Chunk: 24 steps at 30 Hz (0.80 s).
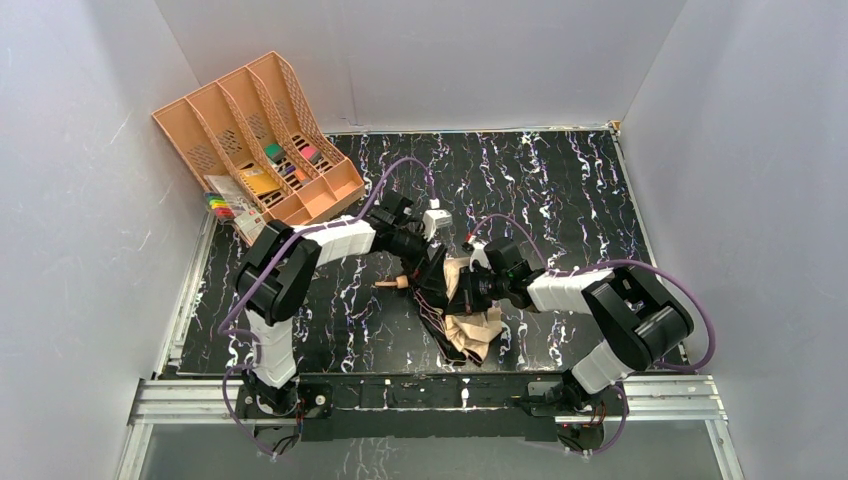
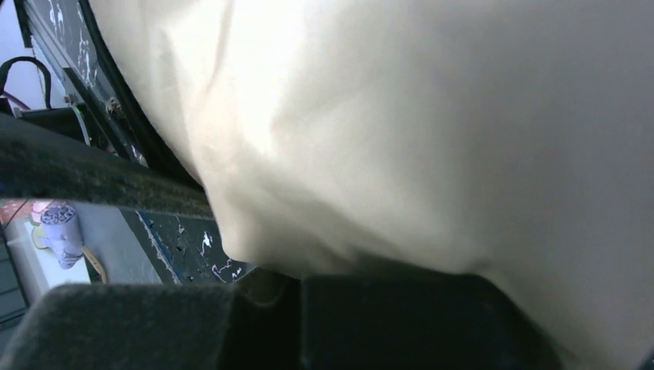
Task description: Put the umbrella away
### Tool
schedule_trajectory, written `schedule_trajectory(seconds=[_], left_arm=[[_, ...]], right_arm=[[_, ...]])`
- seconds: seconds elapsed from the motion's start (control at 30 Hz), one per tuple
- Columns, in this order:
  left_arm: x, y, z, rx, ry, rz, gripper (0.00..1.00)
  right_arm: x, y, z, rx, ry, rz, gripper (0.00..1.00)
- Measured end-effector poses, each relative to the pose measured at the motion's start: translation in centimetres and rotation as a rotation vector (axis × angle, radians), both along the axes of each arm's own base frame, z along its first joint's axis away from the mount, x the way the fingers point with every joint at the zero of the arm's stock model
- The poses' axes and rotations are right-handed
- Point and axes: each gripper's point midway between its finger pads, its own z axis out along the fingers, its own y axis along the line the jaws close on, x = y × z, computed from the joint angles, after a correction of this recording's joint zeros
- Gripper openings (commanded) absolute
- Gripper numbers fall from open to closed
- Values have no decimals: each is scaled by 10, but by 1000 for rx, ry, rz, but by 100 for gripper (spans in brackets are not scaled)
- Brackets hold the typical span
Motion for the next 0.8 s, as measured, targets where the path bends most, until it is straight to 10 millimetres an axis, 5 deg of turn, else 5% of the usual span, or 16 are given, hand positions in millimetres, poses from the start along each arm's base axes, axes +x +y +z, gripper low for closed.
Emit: schedule_trajectory(seconds=[0.17, 0.47, 0.8], left_arm=[[-14, 4, -3, 33, -60, -22, 95], [-24, 12, -13, 113, -144, -27, 49], [-37, 19, -20, 212, -231, -28, 12]], right_arm=[[-4, 2, 0, 13, 22, 6, 0], [-12, 3, 0, 26, 55, 12, 0], [-22, -6, 5, 12, 47, -5, 10]])
